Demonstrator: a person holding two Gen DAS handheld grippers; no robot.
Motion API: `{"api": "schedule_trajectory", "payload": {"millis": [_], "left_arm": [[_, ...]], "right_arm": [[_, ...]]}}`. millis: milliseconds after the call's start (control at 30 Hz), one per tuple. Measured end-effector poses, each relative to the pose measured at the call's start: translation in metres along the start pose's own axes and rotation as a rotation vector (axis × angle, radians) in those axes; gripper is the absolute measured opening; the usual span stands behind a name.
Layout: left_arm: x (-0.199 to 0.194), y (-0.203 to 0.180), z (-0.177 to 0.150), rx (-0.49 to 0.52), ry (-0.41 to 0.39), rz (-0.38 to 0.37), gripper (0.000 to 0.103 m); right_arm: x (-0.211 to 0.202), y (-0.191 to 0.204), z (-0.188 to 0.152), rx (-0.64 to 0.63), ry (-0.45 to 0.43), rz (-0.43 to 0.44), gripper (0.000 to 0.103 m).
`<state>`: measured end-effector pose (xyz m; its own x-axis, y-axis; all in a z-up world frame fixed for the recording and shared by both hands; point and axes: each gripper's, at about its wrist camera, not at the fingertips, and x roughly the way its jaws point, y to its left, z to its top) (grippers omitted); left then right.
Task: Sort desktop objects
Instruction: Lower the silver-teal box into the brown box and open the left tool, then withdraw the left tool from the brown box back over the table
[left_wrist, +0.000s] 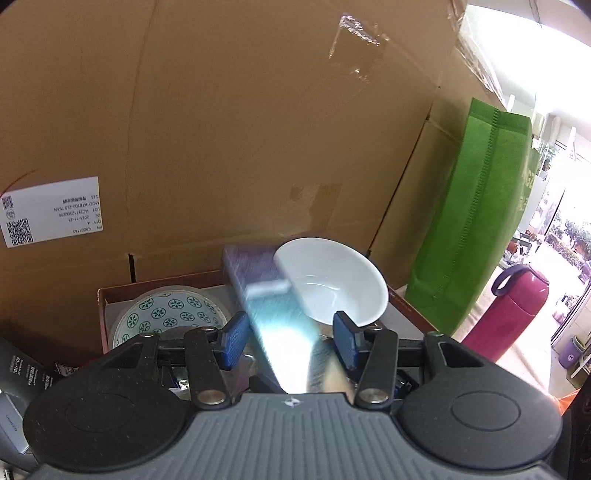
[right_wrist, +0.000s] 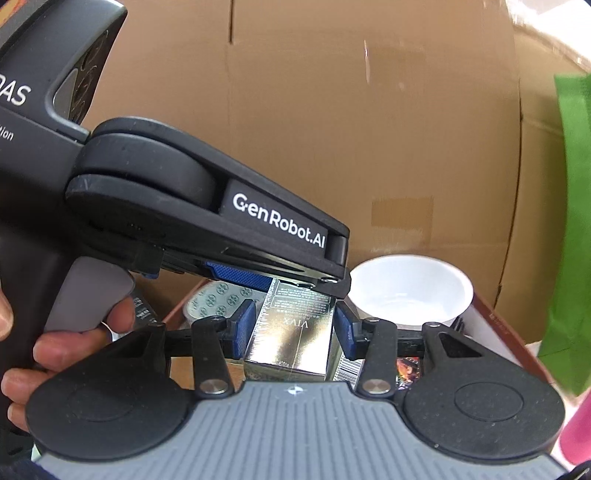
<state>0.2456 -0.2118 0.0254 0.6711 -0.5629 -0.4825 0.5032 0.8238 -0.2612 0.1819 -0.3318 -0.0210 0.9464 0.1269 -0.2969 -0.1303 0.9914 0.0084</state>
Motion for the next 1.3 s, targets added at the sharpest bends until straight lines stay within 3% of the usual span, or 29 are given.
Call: {"api": "schedule_trajectory", "payload": {"millis": [100, 233, 300, 900, 1300], "left_arm": [[-0.009, 0.007, -0.006, -0.030, -0.035, -0.020, 0.085], [-0.017, 0.006, -0.013, -0.007, -0.067, -0.015, 0.096], [-0.018, 0.005, -0.016, -0.001, -0.060, -0.009, 0.096], [-0.039, -0.001, -0.029, 0.035, -0.058, 0.007, 0.099], [-0.080, -0.005, -0.051, 0.033, -0.083, 0.031, 0.100]], "right_arm": [[0.003, -0.002, -0.006, -0.003, 0.005, -0.005, 0.065], [-0.004, 0.000, -0.014, -0.040, -0.009, -0.043, 0.077], [-0.006, 0.000, -0.017, -0.038, -0.007, -0.052, 0.089], [-0.009, 0.004, -0.018, -0.051, 0.013, -0.112, 0.093], [-0.041, 0.027, -0.013, -0.082, 0.020, -0.169, 0.097]]}}
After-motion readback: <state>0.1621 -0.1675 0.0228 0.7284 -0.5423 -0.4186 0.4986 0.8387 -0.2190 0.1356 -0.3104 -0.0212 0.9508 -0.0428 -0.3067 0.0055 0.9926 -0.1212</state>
